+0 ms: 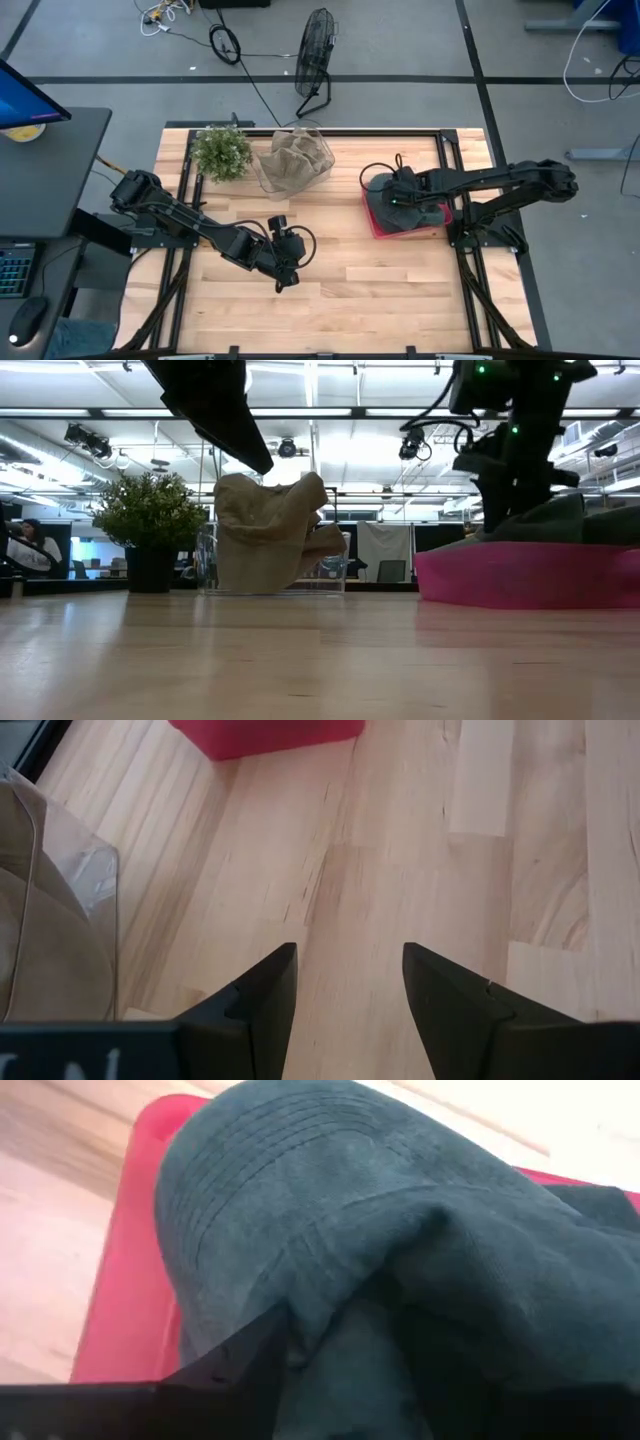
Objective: Pick & Place hat
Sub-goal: Put the black cap into the red bin
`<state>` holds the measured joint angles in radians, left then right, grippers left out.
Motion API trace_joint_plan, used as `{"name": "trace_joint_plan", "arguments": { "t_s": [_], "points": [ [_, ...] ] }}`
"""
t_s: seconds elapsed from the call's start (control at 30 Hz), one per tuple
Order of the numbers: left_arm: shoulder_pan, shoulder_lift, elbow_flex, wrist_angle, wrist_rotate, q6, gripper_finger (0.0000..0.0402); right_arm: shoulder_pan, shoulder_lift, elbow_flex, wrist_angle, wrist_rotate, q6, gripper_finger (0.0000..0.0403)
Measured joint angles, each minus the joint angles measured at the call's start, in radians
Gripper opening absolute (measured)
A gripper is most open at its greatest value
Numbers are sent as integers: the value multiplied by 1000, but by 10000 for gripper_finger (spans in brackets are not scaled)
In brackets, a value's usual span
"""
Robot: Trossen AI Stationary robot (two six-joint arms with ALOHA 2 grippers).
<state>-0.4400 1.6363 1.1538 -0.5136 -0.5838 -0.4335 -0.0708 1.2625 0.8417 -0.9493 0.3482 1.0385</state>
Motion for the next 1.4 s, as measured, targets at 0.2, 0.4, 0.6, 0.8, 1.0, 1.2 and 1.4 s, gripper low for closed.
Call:
{"name": "trace_joint_plan", "arguments": {
  "t_s": [0.2, 0.4, 0.6, 0.8, 1.0, 1.2, 1.4],
  "points": [
    [0, 0, 0, 0, 0, 7, 188, -13, -1, -71, 147, 19, -7, 205],
    [0, 0, 0, 0, 0, 34, 188, -38, -1, -98, 313, 8, -58, 174],
    [0, 0, 0, 0, 0, 37, 188, -54, -1, -119, 327, -2, -116, 77],
    [0, 0, 0, 0, 0, 37, 188, -46, -4, -113, 320, -31, -212, 20],
    [0, 0, 0, 0, 0, 37, 188, -21, -25, 6, 162, -61, -313, 8],
    [0, 0, 0, 0, 0, 36, 188, 17, -32, 183, -90, -52, -344, 9],
    [0, 0, 0, 0, 0, 26, 188, 61, -27, 220, -142, -45, -489, 9]
  ]
}}
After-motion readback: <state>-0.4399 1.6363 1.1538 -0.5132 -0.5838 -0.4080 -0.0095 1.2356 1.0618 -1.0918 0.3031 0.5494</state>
